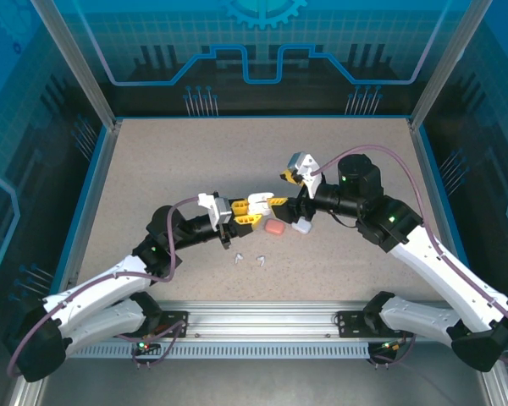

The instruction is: Insert the wireless bluetooth earbuds into the charging case

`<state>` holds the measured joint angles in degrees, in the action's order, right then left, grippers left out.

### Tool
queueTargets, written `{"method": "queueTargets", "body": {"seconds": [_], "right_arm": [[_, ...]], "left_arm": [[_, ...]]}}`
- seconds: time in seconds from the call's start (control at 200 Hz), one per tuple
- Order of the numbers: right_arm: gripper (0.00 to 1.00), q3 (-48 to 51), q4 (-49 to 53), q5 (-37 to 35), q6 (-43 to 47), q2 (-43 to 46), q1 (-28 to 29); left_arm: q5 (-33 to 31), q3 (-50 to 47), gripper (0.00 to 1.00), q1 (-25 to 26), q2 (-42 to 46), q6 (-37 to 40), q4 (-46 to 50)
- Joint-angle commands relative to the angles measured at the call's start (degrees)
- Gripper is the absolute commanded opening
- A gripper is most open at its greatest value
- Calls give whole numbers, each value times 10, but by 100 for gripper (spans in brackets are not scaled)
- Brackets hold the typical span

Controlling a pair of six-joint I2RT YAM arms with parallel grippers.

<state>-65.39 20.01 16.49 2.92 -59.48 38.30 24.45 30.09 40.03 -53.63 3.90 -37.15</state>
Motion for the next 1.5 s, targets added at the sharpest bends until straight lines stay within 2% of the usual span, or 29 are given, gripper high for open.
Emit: {"method": "queueTargets", "body": {"seconds": [0.0,0.155,0.28,0.4,0.515,0.63,0.875,1.051,1.156,1.266,1.496], "right_arm": [[75,-19,-13,-4,-9,1,-7],[76,-17,-12,14,-15,11,-10],[76,-11,-3,15,-29,31,-14],[75,-3,34,-30,-57,48,-14],[69,22,76,-91,-109,51,-13],[65,61,104,-110,-176,33,-11],[56,137,93,-117,-283,-66,30],[53,164,6,-73,-309,-166,81],[51,153,-31,-54,-296,-234,103],[49,99,-43,-34,-270,-303,117],[45,39,-43,-8,-248,-395,123]], "left_arm": [[10,-5,0,6,4,17,-8],[1,-8,0,6,3,16,-7],[-32,-21,0,6,12,15,-11],[-81,-42,0,6,33,10,-13],[-119,-67,0,6,62,6,-8],[-139,-90,0,5,97,-1,12],[-153,-112,0,6,186,-17,84],[-153,-111,0,5,245,-19,118],[-151,-102,0,5,267,-22,134],[-147,-89,0,5,280,-26,154],[-149,-77,0,5,292,-30,178]]}}
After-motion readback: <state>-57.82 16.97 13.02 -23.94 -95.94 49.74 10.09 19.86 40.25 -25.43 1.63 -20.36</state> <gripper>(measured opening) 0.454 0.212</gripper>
